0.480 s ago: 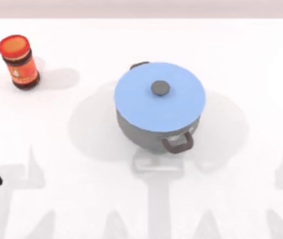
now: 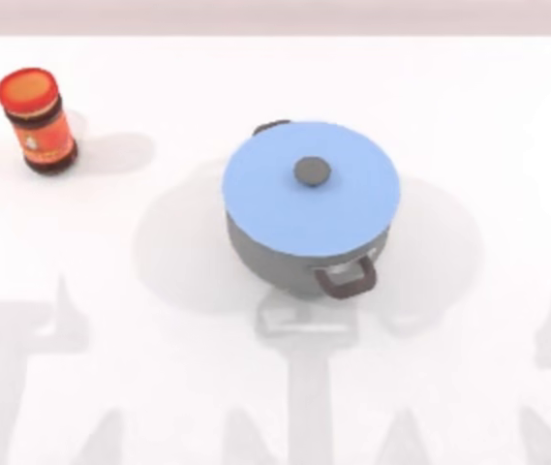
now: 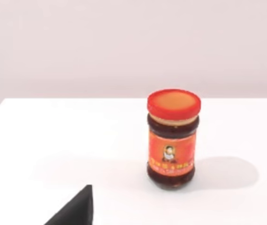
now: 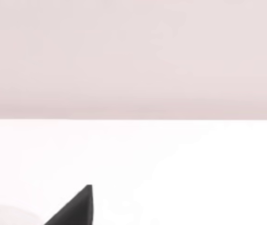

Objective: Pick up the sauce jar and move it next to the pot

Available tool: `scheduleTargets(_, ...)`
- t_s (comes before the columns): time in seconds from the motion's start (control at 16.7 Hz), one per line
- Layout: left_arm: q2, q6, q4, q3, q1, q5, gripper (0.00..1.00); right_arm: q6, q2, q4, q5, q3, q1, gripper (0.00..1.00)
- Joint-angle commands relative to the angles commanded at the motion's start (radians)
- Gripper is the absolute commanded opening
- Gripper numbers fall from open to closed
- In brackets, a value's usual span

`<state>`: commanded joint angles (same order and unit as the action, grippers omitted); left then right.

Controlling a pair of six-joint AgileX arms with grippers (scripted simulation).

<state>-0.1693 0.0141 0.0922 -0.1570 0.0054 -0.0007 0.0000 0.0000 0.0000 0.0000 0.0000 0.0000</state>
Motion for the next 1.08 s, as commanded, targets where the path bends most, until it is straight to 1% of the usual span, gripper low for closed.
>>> scheduleTargets(0.18, -0.188, 0.015, 0.104, -0.171, 0.0, 0.005, 1.0, 0.0, 0.0, 0.0, 0.0, 0.0, 0.0, 1.0)
scheduleTargets(0.42, -0.515, 0.039, 0.286, -0.466, -0.002, 0.015, 1.0, 0.0, 0.0, 0.0, 0.0, 0.0, 0.0, 1.0)
scheduleTargets(1.08, -1.576, 0.118, 0.868, -1.461, -0.007, 0.04, 1.0, 0.0, 0.0, 0.0, 0.0, 0.0, 0.0, 1.0)
